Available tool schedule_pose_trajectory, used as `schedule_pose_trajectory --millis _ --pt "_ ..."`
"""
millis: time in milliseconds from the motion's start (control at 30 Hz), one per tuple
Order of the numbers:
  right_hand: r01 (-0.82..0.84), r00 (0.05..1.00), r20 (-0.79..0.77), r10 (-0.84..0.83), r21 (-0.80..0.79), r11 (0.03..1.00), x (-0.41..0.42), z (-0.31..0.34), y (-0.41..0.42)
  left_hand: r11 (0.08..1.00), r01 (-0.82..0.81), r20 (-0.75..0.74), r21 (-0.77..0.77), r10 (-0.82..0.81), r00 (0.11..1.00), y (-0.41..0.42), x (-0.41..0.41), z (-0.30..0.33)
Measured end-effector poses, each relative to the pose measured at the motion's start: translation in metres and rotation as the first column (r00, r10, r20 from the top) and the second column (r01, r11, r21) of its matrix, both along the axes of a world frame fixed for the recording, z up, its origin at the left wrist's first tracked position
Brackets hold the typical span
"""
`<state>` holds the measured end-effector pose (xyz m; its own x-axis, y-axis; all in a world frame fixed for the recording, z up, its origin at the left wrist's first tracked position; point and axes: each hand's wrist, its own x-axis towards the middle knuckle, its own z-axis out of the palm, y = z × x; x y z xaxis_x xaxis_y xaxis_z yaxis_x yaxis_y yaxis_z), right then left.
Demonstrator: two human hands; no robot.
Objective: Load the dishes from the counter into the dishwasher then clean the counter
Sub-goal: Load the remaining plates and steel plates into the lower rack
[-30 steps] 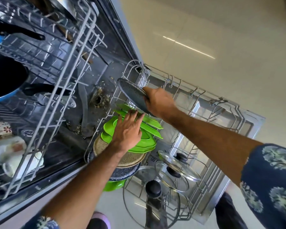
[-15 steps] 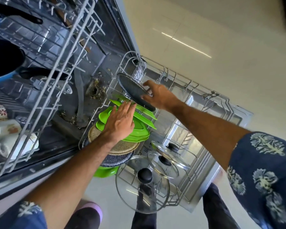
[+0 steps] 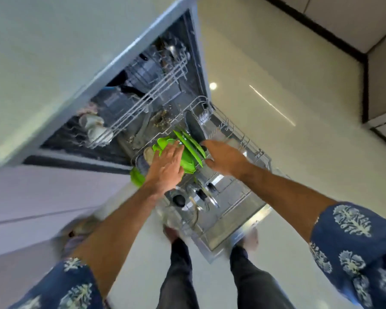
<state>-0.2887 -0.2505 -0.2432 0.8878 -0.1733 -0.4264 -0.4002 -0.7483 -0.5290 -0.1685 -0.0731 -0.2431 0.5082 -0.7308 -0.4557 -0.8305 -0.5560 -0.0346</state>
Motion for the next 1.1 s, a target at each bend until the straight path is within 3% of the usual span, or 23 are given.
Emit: schedule_pose_trajectory --millis 233,467,767,933,1100 --pt "-0.244 0.958 0.111 0.263 -0.161 0.956 -0.036 0.106 0.075 0.993 -0.101 0.054 -0.068 0.105 0.993 0.09 -0.076 0.118" --pt "-0.436 0.813 0.203 0.545 -0.407 0.802 -0.028 0.196 0.209 0.931 -0.31 0.158 -0.191 0.341 0.927 0.248 -0.106 0.213" --pt "-0.48 0.625 0.318 0.713 -0.564 0.672 -0.01 0.315 0.404 0.763 -0.544 0.183 -0.348 0.624 0.759 0.477 -0.16 0.302" --pt "-0.492 0.616 0.321 0.719 -0.556 0.67 0.003 0.345 0.468 0.722 -0.568 0.207 -0.396 0.672 0.711 0.552 -0.162 0.33" --pt "-0.487 0.635 0.304 0.71 -0.556 0.674 0.031 0.346 0.481 0.7 -0.56 0.206 -0.443 0.688 0.696 0.57 -0.133 0.341"
